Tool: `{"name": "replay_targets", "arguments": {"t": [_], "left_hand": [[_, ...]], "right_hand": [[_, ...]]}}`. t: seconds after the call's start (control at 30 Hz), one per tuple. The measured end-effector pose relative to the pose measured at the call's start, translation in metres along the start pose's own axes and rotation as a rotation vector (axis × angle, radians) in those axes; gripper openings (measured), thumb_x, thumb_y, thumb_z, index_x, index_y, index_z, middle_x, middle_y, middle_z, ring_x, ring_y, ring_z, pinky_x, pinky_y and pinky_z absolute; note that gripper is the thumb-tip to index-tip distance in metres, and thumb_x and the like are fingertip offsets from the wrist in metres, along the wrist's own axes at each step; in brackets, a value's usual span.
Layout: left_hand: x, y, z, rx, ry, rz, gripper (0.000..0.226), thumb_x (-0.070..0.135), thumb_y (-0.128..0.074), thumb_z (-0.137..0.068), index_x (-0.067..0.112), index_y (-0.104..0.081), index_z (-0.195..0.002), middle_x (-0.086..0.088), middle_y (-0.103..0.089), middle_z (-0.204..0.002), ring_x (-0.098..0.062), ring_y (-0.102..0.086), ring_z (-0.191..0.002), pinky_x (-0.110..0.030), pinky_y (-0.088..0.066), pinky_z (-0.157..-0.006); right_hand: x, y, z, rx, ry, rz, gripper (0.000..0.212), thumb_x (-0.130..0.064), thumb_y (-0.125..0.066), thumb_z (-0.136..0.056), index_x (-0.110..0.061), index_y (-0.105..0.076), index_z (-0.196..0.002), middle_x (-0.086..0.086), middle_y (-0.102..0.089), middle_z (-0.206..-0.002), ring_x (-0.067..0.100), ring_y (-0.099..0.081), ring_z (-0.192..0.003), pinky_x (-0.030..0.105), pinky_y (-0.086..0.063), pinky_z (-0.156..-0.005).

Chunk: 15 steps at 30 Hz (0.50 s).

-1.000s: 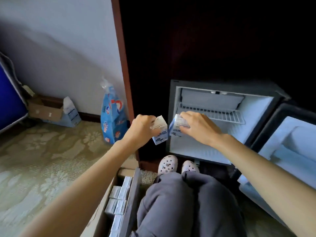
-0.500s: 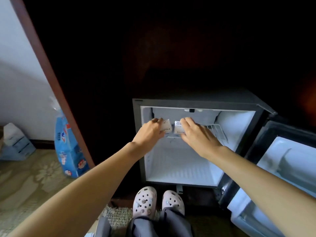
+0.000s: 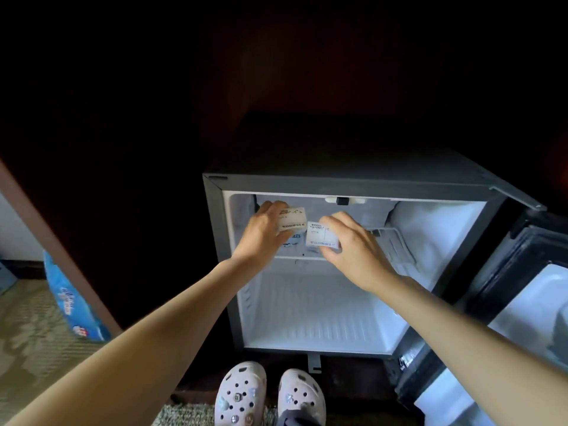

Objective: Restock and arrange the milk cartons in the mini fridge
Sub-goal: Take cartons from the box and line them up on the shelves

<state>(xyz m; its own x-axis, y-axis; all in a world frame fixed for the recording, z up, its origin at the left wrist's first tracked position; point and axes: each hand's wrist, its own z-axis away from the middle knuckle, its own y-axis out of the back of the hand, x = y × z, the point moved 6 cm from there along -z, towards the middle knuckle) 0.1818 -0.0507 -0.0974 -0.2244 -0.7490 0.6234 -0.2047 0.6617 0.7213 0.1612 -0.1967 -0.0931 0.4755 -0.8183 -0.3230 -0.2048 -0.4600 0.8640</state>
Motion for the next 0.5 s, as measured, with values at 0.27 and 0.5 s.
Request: {"name": "replay_targets", "arguments": {"t": [0.27,0.5], "left_hand": [[-0.036,-0.030,-0.015,0.018,0.297,0.385,0.051,0.000,-0.074,-0.075,0.004,-0.051,-0.120,-0.008,-0.060,-0.125,-0.019,-0.060,-0.108,-0.022,-0.052,-0.082],[-0.061,-0.044,-0.040,0.063,0.411,0.505,0.046,-0.002,-0.072,-0.075,0.004,-0.051,-0.116,-0.012,-0.063,-0.117,-0.027,-0.061,-0.109,-0.034,-0.052,-0.092]], "right_hand": [[0.040,-0.035,-0.012,-0.048,-0.399,-0.644,0.049,-0.006,-0.071,-0.077,-0.018,-0.054,-0.121,0.000,-0.064,-0.108,0.015,-0.055,-0.084,0.021,-0.049,-0.064],[0.054,-0.052,-0.031,-0.075,-0.419,-0.598,0.043,-0.006,-0.066,-0.084,-0.008,-0.046,-0.122,0.007,-0.061,-0.120,0.023,-0.060,-0.098,0.039,-0.055,-0.082]]}}
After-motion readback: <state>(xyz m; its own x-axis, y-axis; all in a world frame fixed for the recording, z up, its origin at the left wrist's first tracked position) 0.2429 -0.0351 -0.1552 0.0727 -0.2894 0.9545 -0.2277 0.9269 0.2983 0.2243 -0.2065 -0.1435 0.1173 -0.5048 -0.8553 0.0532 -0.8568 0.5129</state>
